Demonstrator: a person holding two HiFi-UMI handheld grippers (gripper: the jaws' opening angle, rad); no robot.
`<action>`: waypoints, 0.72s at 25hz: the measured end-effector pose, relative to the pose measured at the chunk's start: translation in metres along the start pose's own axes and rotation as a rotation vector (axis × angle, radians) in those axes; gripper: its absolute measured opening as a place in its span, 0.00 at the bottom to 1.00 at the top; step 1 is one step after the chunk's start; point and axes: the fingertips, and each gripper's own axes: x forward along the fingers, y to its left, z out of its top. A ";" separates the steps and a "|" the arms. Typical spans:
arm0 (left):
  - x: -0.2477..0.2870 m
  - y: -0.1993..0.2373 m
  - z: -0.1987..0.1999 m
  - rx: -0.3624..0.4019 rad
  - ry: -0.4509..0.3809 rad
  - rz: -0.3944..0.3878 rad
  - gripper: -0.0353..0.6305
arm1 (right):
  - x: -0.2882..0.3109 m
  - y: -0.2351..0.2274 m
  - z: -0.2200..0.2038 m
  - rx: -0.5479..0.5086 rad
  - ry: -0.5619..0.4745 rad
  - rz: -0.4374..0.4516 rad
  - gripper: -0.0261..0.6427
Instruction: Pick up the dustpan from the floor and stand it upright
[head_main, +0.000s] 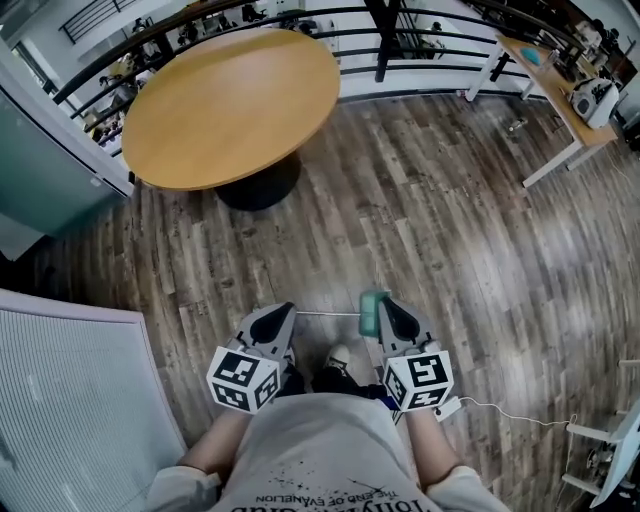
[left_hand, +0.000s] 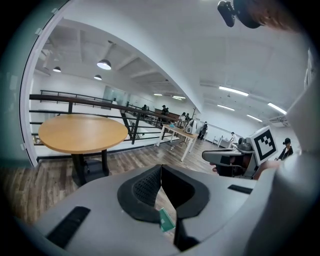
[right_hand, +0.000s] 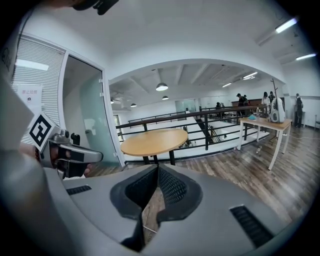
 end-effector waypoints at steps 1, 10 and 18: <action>0.000 0.003 0.002 0.003 0.002 -0.006 0.09 | 0.001 0.002 0.001 0.003 0.000 -0.004 0.08; -0.001 0.025 -0.001 0.011 0.040 -0.052 0.09 | 0.014 0.014 -0.006 0.025 0.028 -0.036 0.08; 0.005 0.054 -0.027 0.006 0.096 -0.053 0.09 | 0.038 0.014 -0.029 0.022 0.091 -0.034 0.08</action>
